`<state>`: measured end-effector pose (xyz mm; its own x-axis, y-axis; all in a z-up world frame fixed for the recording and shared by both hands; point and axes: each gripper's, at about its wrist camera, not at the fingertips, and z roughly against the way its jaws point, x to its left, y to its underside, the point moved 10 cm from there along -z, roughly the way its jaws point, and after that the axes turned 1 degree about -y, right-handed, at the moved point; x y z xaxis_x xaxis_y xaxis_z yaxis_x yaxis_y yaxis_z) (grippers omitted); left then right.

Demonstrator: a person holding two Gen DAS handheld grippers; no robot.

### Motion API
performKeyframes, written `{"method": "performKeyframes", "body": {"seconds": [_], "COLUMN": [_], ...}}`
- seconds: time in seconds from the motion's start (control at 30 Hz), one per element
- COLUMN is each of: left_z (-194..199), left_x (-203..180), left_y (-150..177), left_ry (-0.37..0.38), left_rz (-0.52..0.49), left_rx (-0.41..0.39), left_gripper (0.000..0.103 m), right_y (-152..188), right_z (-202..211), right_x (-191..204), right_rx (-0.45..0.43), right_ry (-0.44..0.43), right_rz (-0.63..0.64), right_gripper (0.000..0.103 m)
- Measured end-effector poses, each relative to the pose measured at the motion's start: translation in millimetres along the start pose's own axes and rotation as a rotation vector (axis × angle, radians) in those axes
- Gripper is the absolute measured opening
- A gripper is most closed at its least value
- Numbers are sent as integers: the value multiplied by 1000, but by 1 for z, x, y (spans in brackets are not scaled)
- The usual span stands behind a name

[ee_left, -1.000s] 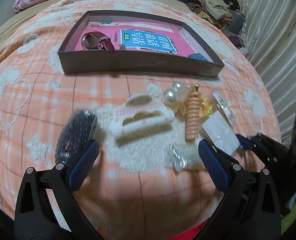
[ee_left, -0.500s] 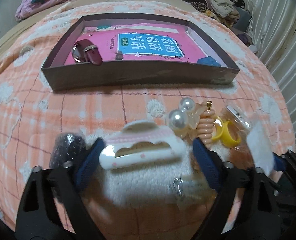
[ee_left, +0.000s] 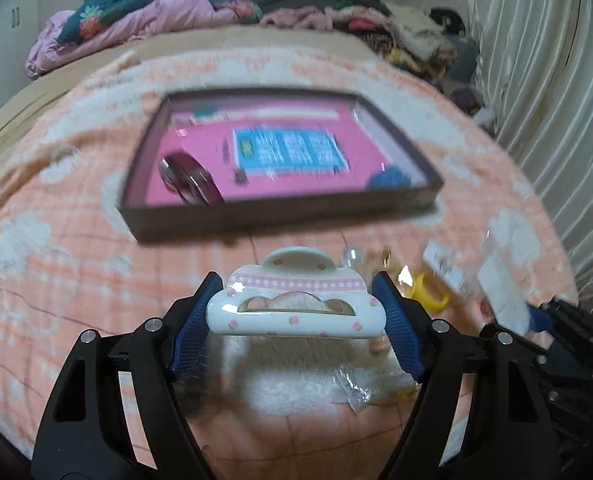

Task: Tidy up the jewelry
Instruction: 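Carry the white hair clip and clear bag into the tray and release both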

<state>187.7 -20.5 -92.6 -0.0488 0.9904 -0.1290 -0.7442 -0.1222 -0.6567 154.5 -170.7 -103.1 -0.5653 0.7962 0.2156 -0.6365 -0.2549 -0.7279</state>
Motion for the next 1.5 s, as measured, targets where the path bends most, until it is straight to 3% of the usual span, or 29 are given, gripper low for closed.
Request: {"method": "performKeyframes", "body": {"seconds": [0.5, 1.03, 1.5], "left_z": [21, 0, -35], "left_x": [55, 26, 17], "left_y": [-62, -111, -114], "left_ry": [-43, 4, 33], "left_rz": [58, -43, -46], "left_rx": [-98, -129, -80], "left_gripper": [69, 69, 69], "right_y": [-52, -117, -155], "right_z": [12, -4, -21], "right_x": [-16, -20, -38], "right_rx": [-79, -128, -147], "right_ry": [73, 97, 128], "right_rz": [0, 26, 4], "right_gripper": [37, 37, 37]}}
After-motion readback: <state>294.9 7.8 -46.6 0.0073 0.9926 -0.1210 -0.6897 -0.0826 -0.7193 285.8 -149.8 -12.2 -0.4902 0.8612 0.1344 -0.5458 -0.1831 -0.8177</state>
